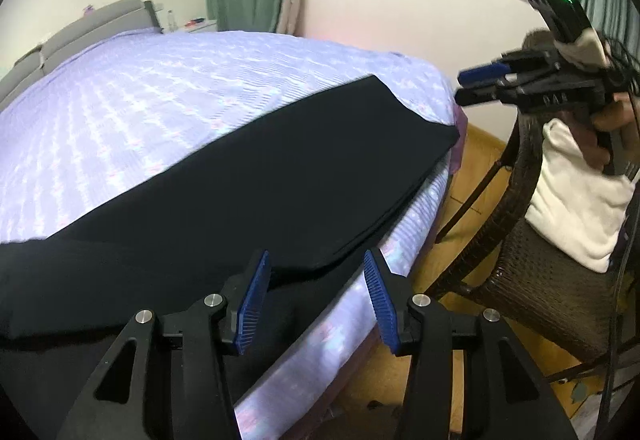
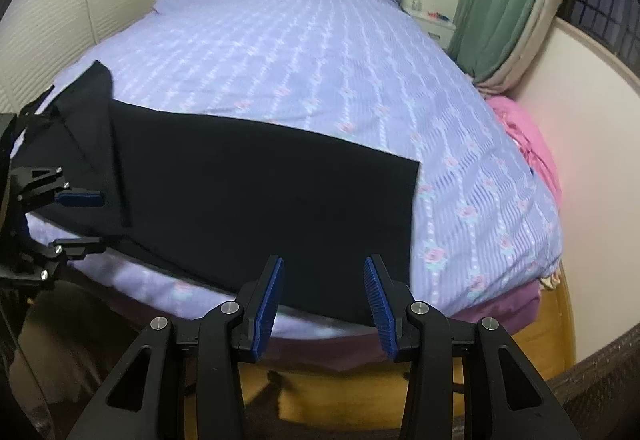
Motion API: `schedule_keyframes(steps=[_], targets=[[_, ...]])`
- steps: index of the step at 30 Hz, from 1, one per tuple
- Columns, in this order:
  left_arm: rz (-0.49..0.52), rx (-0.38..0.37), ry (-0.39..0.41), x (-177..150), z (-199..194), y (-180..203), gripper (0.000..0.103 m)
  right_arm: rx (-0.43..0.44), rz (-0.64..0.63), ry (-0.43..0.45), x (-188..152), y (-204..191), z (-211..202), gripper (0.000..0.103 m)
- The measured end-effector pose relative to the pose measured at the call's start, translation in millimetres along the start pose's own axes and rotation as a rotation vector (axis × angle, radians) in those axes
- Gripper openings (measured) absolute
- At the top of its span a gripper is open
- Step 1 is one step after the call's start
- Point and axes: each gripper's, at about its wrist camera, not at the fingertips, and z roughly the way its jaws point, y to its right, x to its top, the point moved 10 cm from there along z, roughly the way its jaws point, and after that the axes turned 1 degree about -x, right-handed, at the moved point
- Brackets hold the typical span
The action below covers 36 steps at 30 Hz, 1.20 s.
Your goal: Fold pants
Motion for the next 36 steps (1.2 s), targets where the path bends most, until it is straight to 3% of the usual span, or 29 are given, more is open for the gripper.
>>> schedule_keyframes(steps=[4, 9, 13, 15, 20, 24, 28, 33, 36], targets=[[-0.060, 0.071, 0.020, -8, -45, -61, 0.048, 0.082, -0.030, 0.042, 29, -47, -12, 0.043], [-0.119, 0.227, 0.024, -30, -109, -169, 0.053, 0.190, -0.102, 0.090, 86, -122, -6, 0.043], [-0.160, 0.342, 0.026, -51, -157, -262, 0.057, 0.254, -0.185, 0.130, 150, -216, 16, 0.043], [-0.216, 0.372, 0.026, -63, -176, -312, 0.057, 0.266, -0.188, 0.141, 183, -257, 34, 0.043], [-0.305, 0.414, -0.012, -94, -203, -430, 0.058, 0.390, -0.178, 0.123, 262, -366, 84, 0.043], [-0.310, 0.392, -0.045, -104, -198, -507, 0.059, 0.449, -0.208, 0.064, 304, -432, 126, 0.043], [-0.258, 0.290, -0.067, -98, -170, -554, 0.062, 0.448, -0.290, -0.024, 331, -482, 174, 0.043], [-0.242, 0.206, -0.131, -90, -127, -598, 0.067, 0.438, -0.310, -0.098, 340, -493, 213, 0.043], [-0.236, 0.117, -0.187, -89, -101, -601, 0.068, 0.459, -0.283, -0.149, 339, -488, 235, 0.043]])
